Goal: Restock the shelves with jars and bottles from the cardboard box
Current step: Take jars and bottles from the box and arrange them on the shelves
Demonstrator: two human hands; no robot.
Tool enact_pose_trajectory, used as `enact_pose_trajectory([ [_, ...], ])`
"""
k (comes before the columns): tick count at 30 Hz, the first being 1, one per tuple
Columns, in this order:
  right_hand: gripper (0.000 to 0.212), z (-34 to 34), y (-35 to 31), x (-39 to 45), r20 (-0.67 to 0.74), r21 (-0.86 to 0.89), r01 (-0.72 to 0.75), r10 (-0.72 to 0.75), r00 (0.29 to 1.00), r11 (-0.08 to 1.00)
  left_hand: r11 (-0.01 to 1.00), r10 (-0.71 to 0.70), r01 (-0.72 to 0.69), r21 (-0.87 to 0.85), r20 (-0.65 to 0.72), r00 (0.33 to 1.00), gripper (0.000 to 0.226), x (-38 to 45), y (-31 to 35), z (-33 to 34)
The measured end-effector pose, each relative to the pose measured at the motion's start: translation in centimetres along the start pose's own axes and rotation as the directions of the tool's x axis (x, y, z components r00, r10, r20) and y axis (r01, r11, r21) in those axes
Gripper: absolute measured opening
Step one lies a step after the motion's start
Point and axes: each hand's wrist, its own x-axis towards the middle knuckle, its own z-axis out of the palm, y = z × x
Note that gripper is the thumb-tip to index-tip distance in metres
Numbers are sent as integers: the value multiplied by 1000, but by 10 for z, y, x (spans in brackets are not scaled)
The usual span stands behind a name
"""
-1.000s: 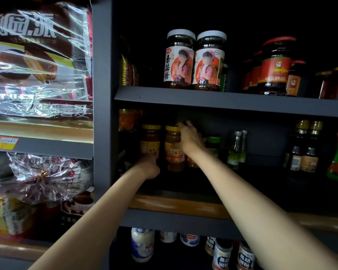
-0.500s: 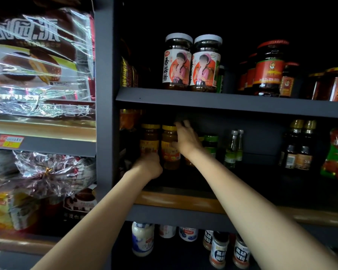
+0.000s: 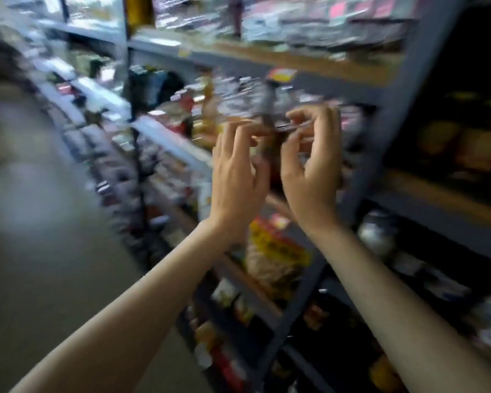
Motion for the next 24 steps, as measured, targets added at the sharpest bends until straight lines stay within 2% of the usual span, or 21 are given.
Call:
enact_pose_trajectory([
  [3,23,100,-24,-63,301,122,-147,104,948,982,933,-235,246,262,-72,969,33,-55,-80,-87],
  [6,26,192,-68,-131,588,206,-186,31,809,961,735,-421,486,473,-242,874,32,-124,-142,-186],
  [8,28,250,-101,-181,745,231,-203,-39,666,952,564,-499,617,549,-369,784,31,-173,-173,-250],
  [11,32,324,-147,-258,923,245,-260,-143,357,934,297,-584,774,560,-535,611,30,-240,-209,-336],
  [14,37,375,-181,-333,972,234,-253,-234,29,939,4,-670,863,506,-639,378,29,-304,-233,-398],
  [17,37,413,-202,-397,935,206,-262,-269,-231,943,-219,-730,902,373,-676,102,29,-361,-255,-428],
  [19,35,437,-209,-441,896,210,-262,-293,-335,942,-300,-740,897,325,-673,-4,26,-398,-273,-432],
  [22,35,481,-216,-522,846,295,-241,-370,-383,925,-400,-731,864,307,-675,-99,32,-462,-318,-432],
  [24,41,510,-224,-583,783,374,-211,-429,-450,903,-497,-691,829,256,-694,-200,37,-509,-350,-436],
])
